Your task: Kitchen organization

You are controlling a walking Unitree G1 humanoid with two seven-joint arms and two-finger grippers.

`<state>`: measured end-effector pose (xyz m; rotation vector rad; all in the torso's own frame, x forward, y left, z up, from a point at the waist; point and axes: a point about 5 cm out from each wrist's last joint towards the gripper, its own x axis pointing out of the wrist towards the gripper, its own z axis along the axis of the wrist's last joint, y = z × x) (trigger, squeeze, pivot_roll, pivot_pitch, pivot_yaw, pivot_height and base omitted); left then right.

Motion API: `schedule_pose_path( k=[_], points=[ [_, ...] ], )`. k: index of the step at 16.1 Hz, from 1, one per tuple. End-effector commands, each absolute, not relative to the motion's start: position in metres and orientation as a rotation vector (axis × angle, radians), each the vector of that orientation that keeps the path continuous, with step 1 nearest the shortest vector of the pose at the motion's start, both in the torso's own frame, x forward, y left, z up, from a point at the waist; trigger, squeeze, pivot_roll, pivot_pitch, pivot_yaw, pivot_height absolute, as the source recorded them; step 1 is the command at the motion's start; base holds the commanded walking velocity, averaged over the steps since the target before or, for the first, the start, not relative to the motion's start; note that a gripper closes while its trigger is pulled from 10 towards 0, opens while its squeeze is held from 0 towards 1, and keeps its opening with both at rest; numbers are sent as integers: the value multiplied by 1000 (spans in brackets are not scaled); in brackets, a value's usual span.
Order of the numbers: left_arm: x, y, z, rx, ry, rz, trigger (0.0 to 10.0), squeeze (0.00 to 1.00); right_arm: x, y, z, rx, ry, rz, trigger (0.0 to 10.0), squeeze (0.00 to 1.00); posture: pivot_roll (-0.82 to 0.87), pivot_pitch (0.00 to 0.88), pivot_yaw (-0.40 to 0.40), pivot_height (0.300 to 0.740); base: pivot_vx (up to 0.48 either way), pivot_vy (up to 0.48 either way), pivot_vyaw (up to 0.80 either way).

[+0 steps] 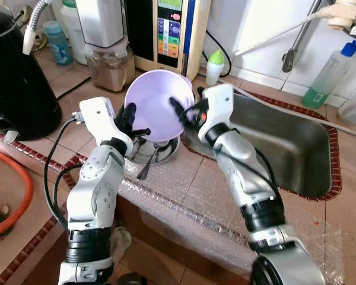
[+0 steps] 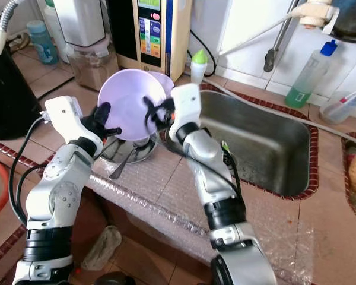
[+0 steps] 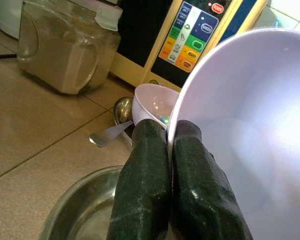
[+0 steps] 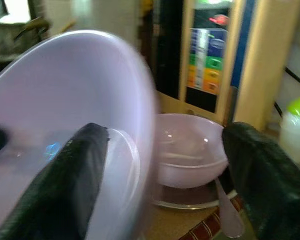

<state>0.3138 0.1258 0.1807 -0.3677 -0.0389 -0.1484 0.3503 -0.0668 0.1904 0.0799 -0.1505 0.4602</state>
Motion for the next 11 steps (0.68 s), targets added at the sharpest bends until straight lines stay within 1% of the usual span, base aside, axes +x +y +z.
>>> schedule_pose_path(
  k=[1, 4, 11],
  points=[
    [314, 120, 189, -355, -69, -174, 0, 0, 355, -72, 192, 119, -124, 421, 0, 0, 34, 8, -38, 740, 0, 0, 0],
    [314, 121, 188, -345, -74, -166, 0, 0, 358, -73, 193, 158, -92, 401, 0, 0, 30, 8, -40, 740, 0, 0, 0],
    [315, 122, 189, -332, -81, -155, 0, 0, 358, -77, 185, 171, -20, 404, 0, 0, 28, 9, -36, 740, 0, 0, 0]
  ],
)
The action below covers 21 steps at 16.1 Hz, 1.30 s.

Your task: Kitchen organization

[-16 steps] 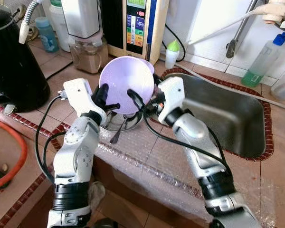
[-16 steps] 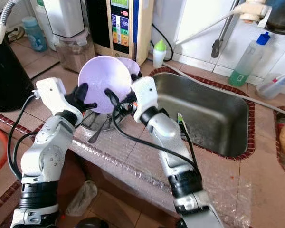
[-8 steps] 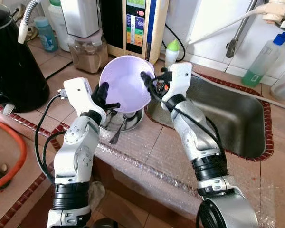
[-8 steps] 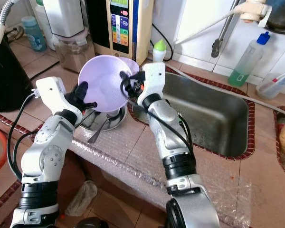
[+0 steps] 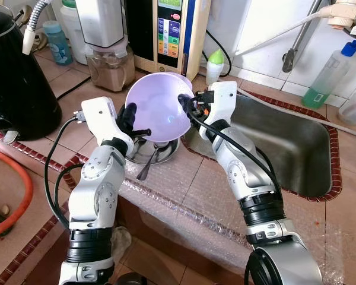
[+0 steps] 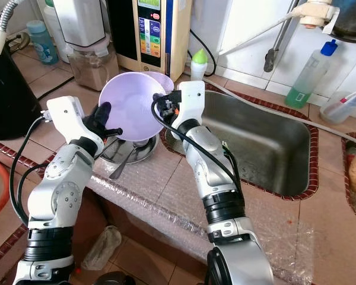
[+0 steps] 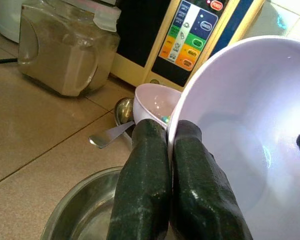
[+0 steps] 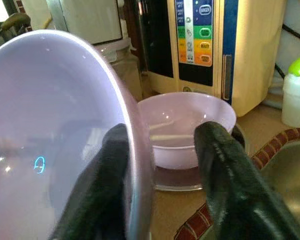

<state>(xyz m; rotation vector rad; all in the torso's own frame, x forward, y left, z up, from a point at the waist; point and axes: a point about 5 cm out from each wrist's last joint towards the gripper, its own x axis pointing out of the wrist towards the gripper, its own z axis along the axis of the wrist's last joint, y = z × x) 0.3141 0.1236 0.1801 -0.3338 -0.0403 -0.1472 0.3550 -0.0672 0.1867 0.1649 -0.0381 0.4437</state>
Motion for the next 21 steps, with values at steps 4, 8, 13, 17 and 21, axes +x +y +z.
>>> schedule_pose_path(
  k=[4, 8, 13, 17, 21],
  points=[
    [315, 122, 188, -326, -84, -153, 0, 0, 358, -79, 181, 168, 17, 425, 0, 0, 27, 6, -36, 740, 0, 0, 0],
    [314, 120, 187, -313, -81, -162, 0, 0, 358, -81, 178, 162, 33, 415, 0, 0, 29, 3, -35, 740, 0, 0, 0],
    [314, 121, 182, -261, -58, -161, 10000, 0, 360, -85, 171, 145, 58, 374, 0, 0, 32, 3, -36, 740, 0, 0, 0],
    [314, 122, 183, -252, -58, -160, 10000, 0, 360, -86, 168, 142, 68, 372, 0, 0, 37, 0, -33, 740, 0, 0, 0],
    [311, 116, 186, -244, -74, -239, 10000, 1000, 366, -95, 165, 89, 66, 306, 0, 0, 43, 1, -24, 740, 0, 0, 0]
  ],
)
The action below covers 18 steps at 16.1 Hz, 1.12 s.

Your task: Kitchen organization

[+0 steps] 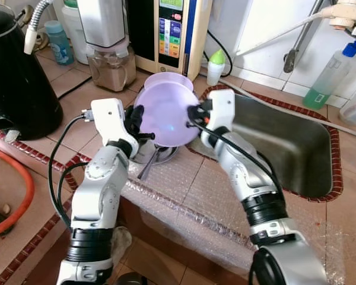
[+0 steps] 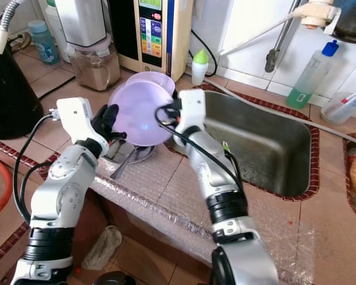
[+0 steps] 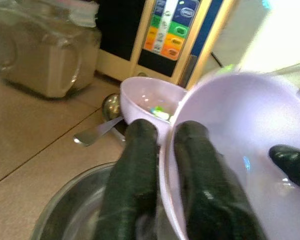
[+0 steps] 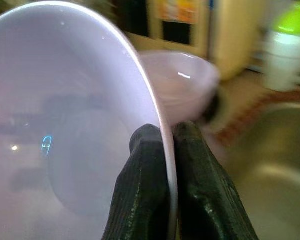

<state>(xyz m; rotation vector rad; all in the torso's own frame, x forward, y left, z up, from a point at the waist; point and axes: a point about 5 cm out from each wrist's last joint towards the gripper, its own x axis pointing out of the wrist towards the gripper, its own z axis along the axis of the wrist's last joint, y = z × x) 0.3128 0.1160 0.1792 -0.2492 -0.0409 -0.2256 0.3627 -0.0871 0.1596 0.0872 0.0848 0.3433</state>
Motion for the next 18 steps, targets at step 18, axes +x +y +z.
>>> schedule_pose_path(
  k=[18],
  points=[
    [299, 123, 168, -166, 12, -209, 10000, 1000, 396, -213, 175, 5, 31, -282, 0, 0, 68, 13, -28, 740, 0, 0, 0]
  ],
)
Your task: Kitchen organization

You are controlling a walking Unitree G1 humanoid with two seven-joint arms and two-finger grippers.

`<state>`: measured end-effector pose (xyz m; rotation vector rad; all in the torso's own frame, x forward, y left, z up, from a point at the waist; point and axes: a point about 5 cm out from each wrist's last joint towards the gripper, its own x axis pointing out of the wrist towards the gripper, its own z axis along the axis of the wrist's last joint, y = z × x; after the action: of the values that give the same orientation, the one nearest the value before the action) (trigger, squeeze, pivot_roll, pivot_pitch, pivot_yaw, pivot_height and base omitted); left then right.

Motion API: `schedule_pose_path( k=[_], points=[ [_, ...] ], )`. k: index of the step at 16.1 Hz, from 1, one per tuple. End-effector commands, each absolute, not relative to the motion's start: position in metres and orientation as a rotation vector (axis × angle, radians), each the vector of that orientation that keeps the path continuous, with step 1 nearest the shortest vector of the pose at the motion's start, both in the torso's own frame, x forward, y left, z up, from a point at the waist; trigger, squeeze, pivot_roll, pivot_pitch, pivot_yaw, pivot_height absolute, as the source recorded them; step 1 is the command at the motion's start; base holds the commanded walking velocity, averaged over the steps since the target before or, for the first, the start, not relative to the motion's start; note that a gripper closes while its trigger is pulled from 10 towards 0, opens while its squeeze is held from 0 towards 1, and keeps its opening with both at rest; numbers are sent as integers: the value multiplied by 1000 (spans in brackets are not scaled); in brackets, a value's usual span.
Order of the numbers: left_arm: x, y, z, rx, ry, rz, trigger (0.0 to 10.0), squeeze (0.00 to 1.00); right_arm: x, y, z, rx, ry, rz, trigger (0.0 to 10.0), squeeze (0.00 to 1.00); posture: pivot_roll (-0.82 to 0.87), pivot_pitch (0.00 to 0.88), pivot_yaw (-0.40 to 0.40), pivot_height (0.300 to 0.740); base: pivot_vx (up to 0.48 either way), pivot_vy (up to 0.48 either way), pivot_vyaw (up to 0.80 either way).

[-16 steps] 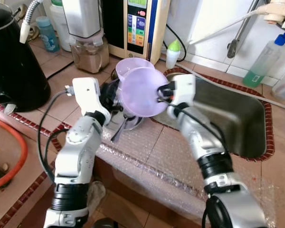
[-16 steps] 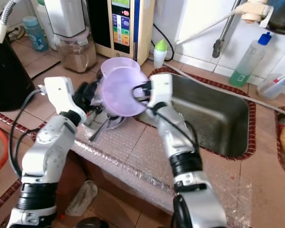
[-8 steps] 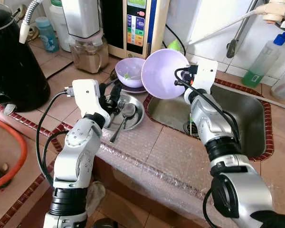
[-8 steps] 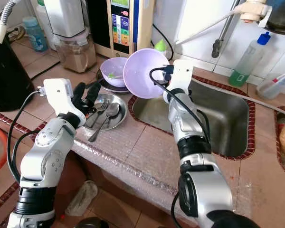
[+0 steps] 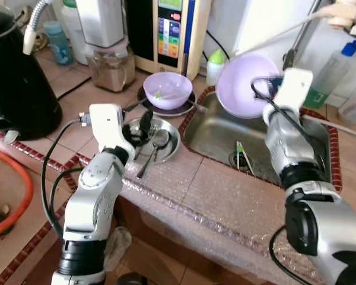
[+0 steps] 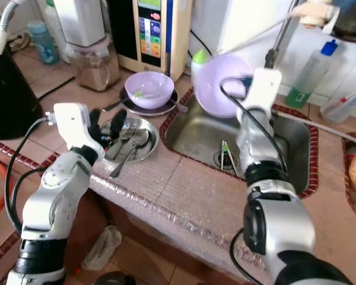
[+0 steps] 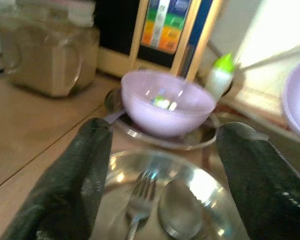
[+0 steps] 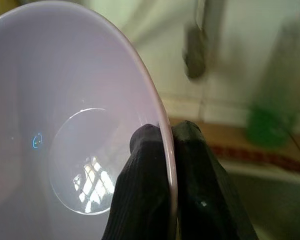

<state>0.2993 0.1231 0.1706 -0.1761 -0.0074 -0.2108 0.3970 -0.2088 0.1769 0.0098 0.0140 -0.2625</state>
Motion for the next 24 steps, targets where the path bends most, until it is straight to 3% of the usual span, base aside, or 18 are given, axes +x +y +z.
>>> schedule_pose_path(
  k=[1, 9, 10, 11, 12, 13, 14, 15, 24],
  points=[
    [297, 123, 164, -154, 30, -211, 10000, 1000, 394, -216, 167, 14, 57, -290, 0, 0, 68, 13, -28, 740, 0, 0, 0],
    [279, 107, 139, -1, 164, -450, 10000, 1000, 380, -226, 121, 6, 296, -359, 0, 0, 81, 19, -23, 740, 0, 0, 0],
    [279, 108, 139, 0, 161, -444, 10000, 914, 378, -226, 117, 2, 315, -361, 0, 0, 81, 19, -23, 740, 0, 0, 0],
    [280, 107, 140, 4, 164, -445, 10000, 231, 376, -226, 112, 2, 332, -363, 0, 0, 80, 20, -22, 740, 0, 0, 0],
    [280, 107, 140, 7, 164, -447, 10000, 0, 375, -225, 110, 1, 341, -358, 0, 0, 79, 20, -21, 740, 0, 0, 0],
    [279, 107, 140, 10, 166, -449, 10000, 0, 374, -224, 108, -4, 359, -348, 3569, 0, 79, 20, -22, 740, 0, 0, 0],
    [279, 107, 140, 16, 167, -451, 10000, 0, 374, -223, 106, 17, 362, -343, 10000, 918, 79, 19, -21, 740, 0, 0, 0],
    [280, 108, 140, 20, 166, -448, 10000, 0, 374, -223, 106, 22, 364, -342, 10000, 1000, 79, 20, -21, 740, 0, 0, 0],
    [284, 110, 143, 31, 156, -436, 10000, 0, 383, -207, 117, 162, 331, -230, 10000, 1000, 78, 11, -22, 740, 0, 0, 0]
  ],
)
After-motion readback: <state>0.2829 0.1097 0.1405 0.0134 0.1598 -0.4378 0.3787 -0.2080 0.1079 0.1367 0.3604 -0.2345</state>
